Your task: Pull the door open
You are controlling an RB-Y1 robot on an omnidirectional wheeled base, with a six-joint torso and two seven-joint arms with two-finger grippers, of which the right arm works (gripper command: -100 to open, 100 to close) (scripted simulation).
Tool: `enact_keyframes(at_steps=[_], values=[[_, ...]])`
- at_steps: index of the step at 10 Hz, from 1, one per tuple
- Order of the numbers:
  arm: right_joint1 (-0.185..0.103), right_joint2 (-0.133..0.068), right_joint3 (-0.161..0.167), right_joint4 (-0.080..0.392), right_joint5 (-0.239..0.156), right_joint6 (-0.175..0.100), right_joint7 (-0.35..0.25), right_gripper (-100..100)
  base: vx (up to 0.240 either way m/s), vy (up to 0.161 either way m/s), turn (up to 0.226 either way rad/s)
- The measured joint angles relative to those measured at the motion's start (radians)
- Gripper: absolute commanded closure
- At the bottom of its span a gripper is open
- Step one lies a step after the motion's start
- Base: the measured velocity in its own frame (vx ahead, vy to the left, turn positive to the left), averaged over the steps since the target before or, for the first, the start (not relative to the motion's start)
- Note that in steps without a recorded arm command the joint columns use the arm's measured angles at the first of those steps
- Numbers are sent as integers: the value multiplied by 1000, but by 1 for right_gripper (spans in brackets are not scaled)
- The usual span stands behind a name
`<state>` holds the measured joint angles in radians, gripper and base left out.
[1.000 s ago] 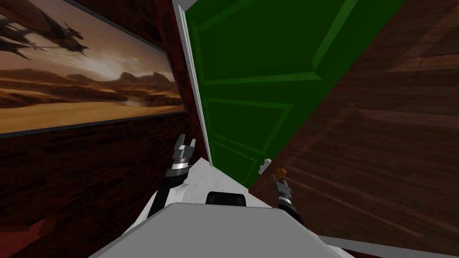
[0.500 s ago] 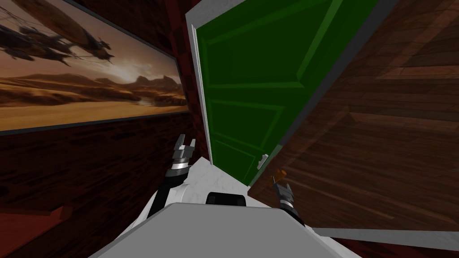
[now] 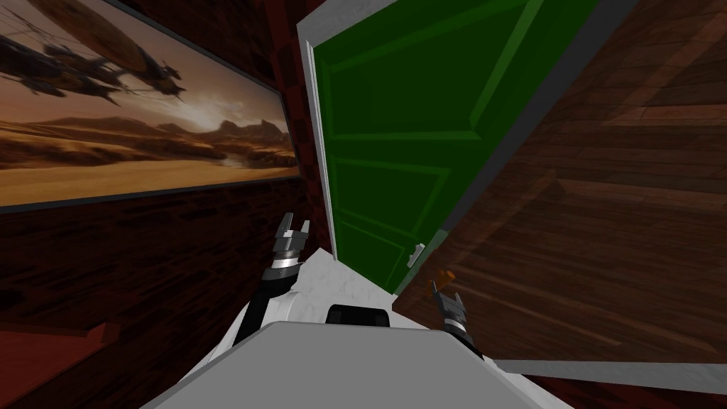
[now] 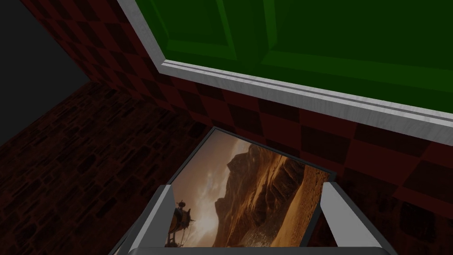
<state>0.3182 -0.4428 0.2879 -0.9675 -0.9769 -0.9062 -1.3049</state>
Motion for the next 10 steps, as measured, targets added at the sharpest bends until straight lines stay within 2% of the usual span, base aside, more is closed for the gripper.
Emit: enact_keyframes(at_steps=[1,2,3,4,6,8,10], values=[[-30,3,11,57,11,-18,-22,100,3,4,10],[-36,4,13,74,13,-27,-36,100,0,0,0],[7,-7,-1,-8,-2,6,-5,100,-1,-1,-21],[15,-10,-5,-32,-7,24,12,100,-8,-11,-36],[-7,2,3,8,3,-1,-1,100,6,1,26],[-13,0,5,24,4,-6,-12,100,-68,-1,38],[-30,-5,26,28,20,-26,-32,100,-150,-11,48]])
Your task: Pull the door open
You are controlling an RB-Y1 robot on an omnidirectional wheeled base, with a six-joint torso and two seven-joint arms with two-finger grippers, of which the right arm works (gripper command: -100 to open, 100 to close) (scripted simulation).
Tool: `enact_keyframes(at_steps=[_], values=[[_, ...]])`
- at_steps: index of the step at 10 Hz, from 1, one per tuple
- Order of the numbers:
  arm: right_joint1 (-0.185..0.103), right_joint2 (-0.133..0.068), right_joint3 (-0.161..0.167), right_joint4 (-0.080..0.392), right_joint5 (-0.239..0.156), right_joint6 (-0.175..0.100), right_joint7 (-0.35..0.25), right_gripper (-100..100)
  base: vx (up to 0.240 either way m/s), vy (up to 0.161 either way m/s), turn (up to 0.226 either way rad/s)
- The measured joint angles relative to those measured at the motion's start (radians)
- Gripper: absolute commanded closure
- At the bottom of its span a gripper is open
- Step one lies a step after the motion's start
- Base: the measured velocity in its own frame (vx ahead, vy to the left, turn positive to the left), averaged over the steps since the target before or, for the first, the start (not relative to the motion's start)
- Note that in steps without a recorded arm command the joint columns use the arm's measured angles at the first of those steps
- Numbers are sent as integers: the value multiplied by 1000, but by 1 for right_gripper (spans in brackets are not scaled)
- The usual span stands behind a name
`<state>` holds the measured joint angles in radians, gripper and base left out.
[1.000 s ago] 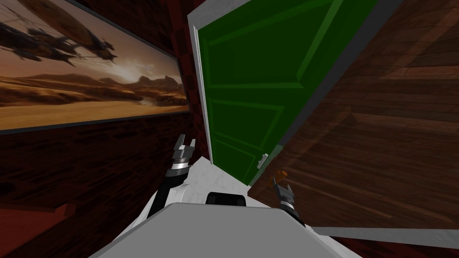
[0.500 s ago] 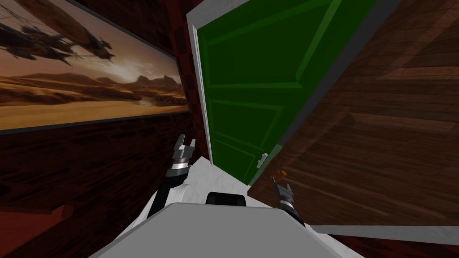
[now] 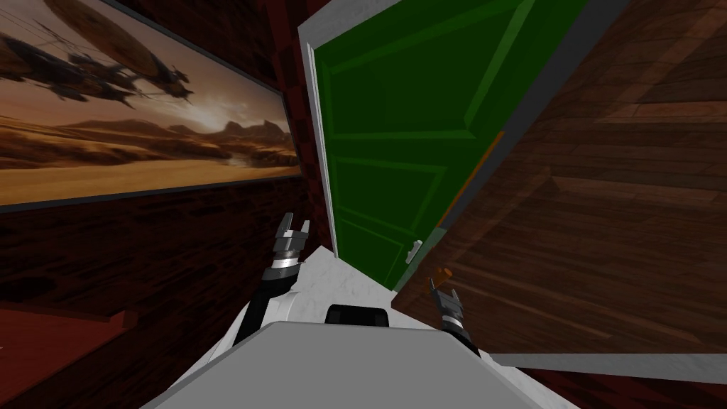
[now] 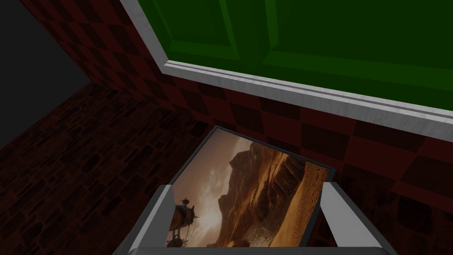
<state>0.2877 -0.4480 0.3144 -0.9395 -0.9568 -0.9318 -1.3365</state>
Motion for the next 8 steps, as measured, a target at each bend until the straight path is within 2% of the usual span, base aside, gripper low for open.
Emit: enact_keyframes(at_steps=[1,4,8], values=[[8,1,7,-10,4,-3,-2,100,-160,-25,86],[21,-19,50,-20,30,-25,-28,100,-203,-43,144],[37,-58,132,-65,81,-61,-74,100,-215,-65,200]])
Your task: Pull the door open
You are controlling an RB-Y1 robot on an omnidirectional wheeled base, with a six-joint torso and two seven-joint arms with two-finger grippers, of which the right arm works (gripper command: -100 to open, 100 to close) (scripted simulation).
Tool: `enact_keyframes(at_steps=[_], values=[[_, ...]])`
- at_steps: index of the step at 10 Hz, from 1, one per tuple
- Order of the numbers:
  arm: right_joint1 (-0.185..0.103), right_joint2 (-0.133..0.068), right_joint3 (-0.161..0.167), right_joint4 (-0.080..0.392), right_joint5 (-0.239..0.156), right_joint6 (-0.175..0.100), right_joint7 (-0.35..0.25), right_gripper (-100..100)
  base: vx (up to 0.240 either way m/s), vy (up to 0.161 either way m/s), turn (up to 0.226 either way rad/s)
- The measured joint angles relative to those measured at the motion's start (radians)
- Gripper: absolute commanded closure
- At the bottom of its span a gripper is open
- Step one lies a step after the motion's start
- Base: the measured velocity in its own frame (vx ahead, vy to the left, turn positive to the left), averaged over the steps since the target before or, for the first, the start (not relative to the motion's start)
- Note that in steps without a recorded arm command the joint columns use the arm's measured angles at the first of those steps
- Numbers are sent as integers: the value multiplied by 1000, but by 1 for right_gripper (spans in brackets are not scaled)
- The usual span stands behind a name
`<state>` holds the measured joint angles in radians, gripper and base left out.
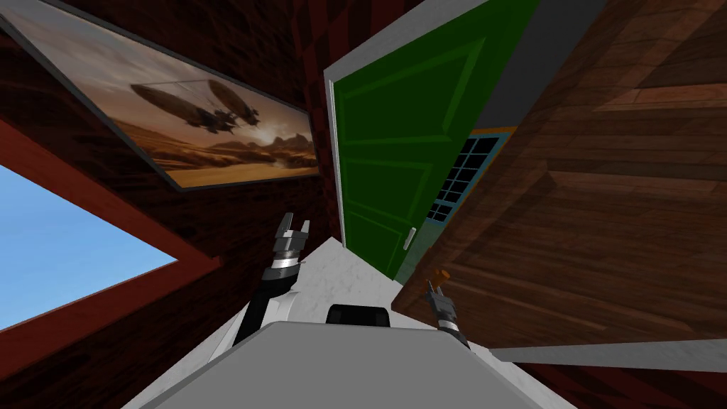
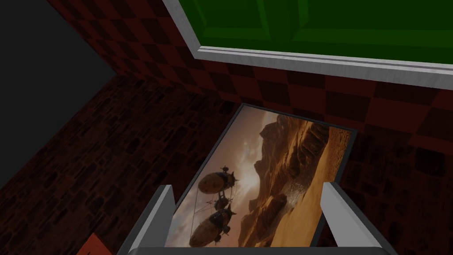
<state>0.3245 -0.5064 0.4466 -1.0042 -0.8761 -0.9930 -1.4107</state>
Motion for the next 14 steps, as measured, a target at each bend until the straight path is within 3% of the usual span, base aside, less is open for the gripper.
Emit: enact_keyframes(at_steps=[3,10,14], values=[[0,-15,33,-5,20,-22,-24,100,-149,-16,117],[18,-76,117,18,61,-107,-103,100,-228,-40,125],[18,-92,139,42,75,-135,-132,100,-217,-28,147]])
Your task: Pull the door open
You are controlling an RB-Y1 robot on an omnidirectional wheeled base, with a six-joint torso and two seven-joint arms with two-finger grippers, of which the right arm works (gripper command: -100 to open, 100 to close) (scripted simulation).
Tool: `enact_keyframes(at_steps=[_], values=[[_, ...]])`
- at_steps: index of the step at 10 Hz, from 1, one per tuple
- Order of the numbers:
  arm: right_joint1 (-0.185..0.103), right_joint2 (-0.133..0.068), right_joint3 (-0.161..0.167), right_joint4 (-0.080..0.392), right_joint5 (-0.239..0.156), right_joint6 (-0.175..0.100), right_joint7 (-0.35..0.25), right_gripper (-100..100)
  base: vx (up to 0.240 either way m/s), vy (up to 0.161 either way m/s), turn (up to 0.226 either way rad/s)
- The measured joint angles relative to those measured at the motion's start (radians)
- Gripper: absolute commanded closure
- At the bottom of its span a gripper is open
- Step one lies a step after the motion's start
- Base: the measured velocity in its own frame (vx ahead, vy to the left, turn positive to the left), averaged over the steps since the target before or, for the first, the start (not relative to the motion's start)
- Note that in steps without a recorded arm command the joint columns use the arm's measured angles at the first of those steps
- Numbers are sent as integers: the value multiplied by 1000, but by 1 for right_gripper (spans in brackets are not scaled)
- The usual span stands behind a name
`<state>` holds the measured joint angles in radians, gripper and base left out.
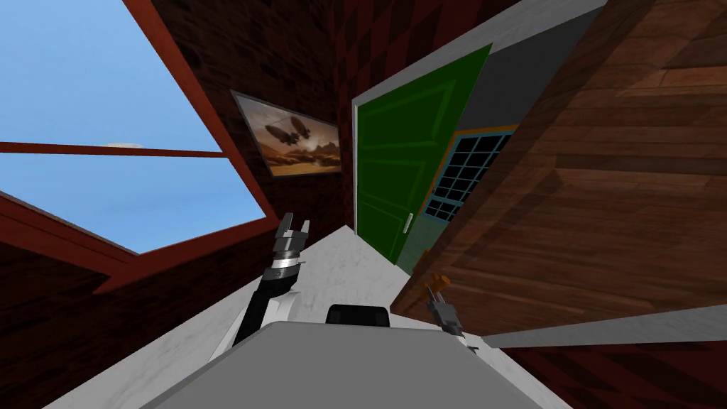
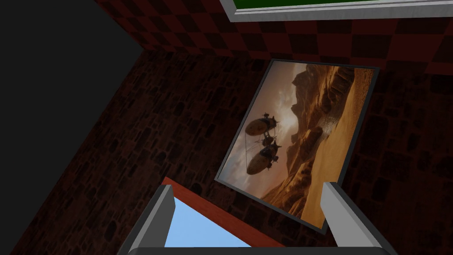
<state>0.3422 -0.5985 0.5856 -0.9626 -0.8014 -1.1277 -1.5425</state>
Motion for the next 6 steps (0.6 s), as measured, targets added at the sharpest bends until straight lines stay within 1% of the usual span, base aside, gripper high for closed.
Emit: enact_keyframes(at_steps=[2,4,5,6], values=[[3,-14,18,9,11,-20,-21,100,-249,-37,155],[-2,-28,32,29,20,-44,-44,100,-262,-16,110],[-1,-33,39,38,25,-55,-54,100,-104,-7,5],[3,-32,43,41,26,-54,-56,100,-135,-32,114]])
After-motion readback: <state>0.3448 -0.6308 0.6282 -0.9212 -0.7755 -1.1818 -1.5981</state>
